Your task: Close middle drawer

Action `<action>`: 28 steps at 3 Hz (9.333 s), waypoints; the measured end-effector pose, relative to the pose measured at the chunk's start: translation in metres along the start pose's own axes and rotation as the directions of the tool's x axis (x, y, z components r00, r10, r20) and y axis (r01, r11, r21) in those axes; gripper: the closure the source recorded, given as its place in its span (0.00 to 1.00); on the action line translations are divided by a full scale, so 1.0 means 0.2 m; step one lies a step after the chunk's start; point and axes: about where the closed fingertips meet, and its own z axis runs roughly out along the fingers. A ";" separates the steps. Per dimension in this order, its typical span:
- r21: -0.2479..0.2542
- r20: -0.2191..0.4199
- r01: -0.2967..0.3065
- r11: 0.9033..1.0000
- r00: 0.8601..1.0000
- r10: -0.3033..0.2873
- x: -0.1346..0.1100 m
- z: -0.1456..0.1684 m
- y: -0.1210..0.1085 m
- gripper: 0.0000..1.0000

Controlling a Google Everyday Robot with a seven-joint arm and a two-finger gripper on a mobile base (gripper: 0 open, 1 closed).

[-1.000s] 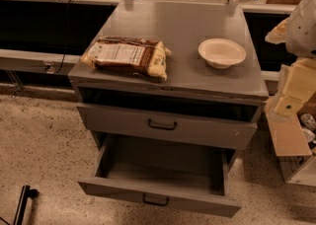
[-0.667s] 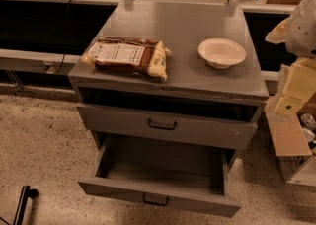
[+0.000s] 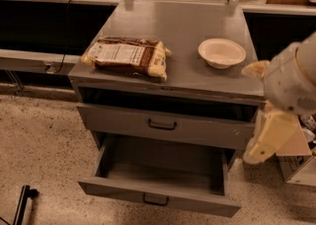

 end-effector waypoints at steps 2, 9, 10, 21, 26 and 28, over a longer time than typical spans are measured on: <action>-0.022 0.157 0.016 1.000 0.988 -0.012 0.07 0.42 0.27 0.00; -0.396 0.419 0.047 0.917 0.898 0.135 0.28 1.85 0.98 0.00; -0.370 0.449 0.016 0.929 0.878 0.163 0.34 2.06 1.02 0.19; 0.001 0.638 -0.290 0.957 0.737 0.223 0.43 2.69 0.59 1.00; 0.008 0.584 -0.309 0.951 0.773 0.246 0.28 3.08 0.21 1.00; -0.042 0.629 -0.300 0.953 0.733 0.259 0.35 3.06 0.36 1.00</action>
Offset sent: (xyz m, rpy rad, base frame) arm -0.0189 0.0175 -0.0556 0.1194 -0.0001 0.0475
